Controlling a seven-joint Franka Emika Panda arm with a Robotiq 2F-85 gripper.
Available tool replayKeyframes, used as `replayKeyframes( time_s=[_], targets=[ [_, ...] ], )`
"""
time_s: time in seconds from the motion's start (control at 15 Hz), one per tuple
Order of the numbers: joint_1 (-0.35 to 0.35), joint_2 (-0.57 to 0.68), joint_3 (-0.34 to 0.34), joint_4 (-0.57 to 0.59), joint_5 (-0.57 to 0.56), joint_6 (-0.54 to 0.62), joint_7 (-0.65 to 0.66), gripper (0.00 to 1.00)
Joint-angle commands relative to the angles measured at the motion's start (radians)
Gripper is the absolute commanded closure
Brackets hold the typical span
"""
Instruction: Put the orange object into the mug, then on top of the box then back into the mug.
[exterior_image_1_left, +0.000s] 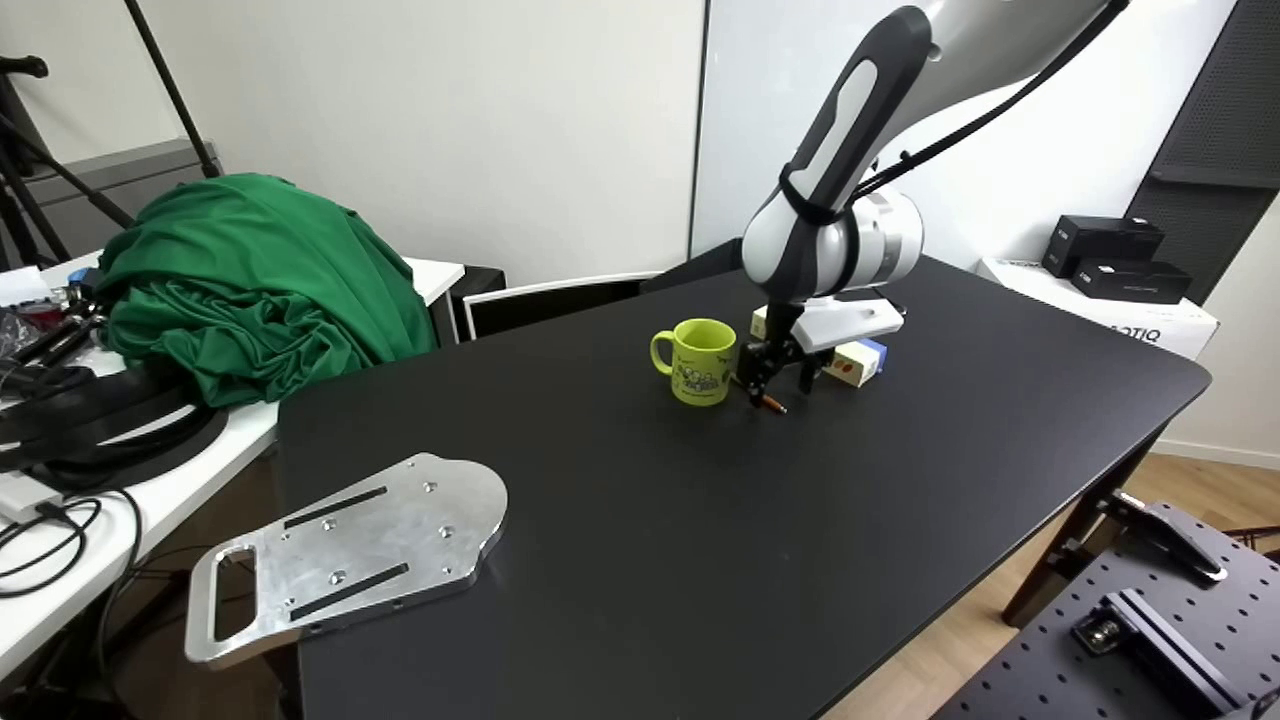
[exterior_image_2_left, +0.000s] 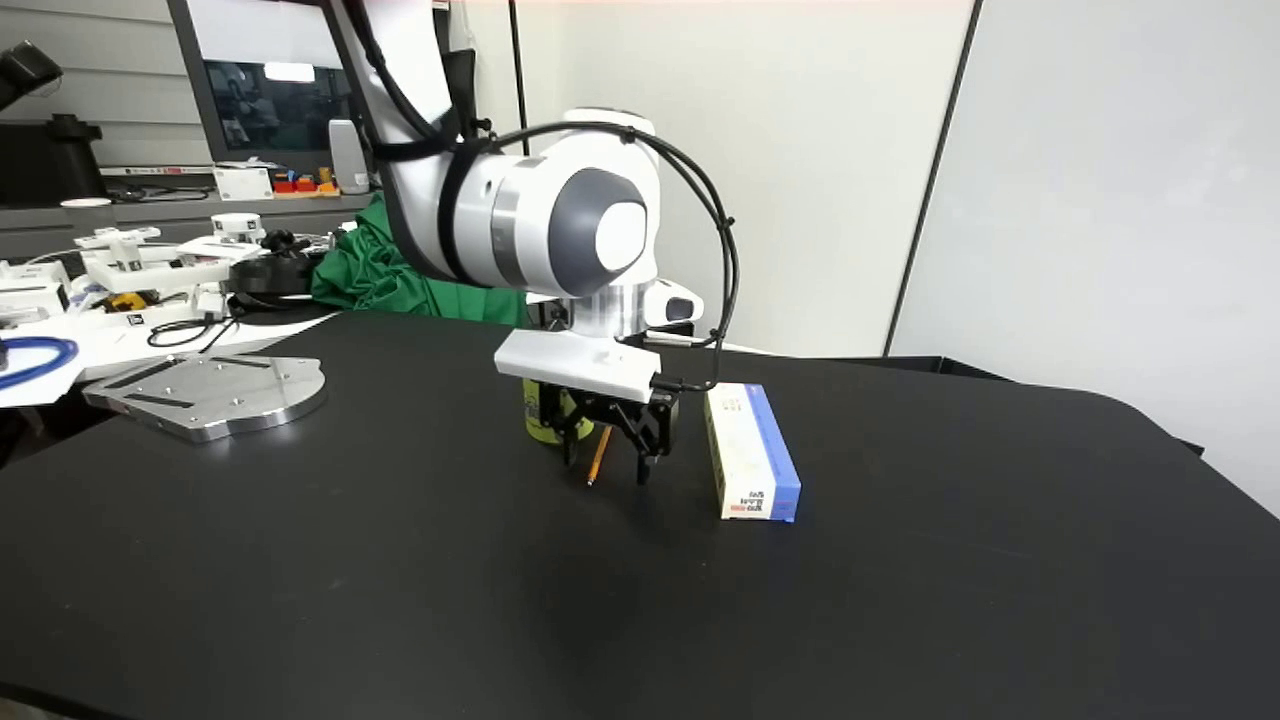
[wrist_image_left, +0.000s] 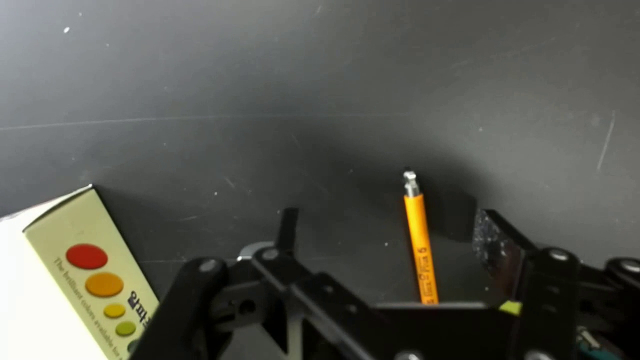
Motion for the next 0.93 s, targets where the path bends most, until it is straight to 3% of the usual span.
replayKeyframes(
  time_s=[0.0,0.53,0.87],
  targets=[
    [-0.009,0.019,0.012,0.0,0.012,0.018,-0.003,0.43],
    [0.003,0.018,-0.015,0.003,0.004,-0.004,0.025,0.96],
    [0.022,0.002,-0.055,0.019,-0.008,-0.061,0.066,0.96]
  ],
)
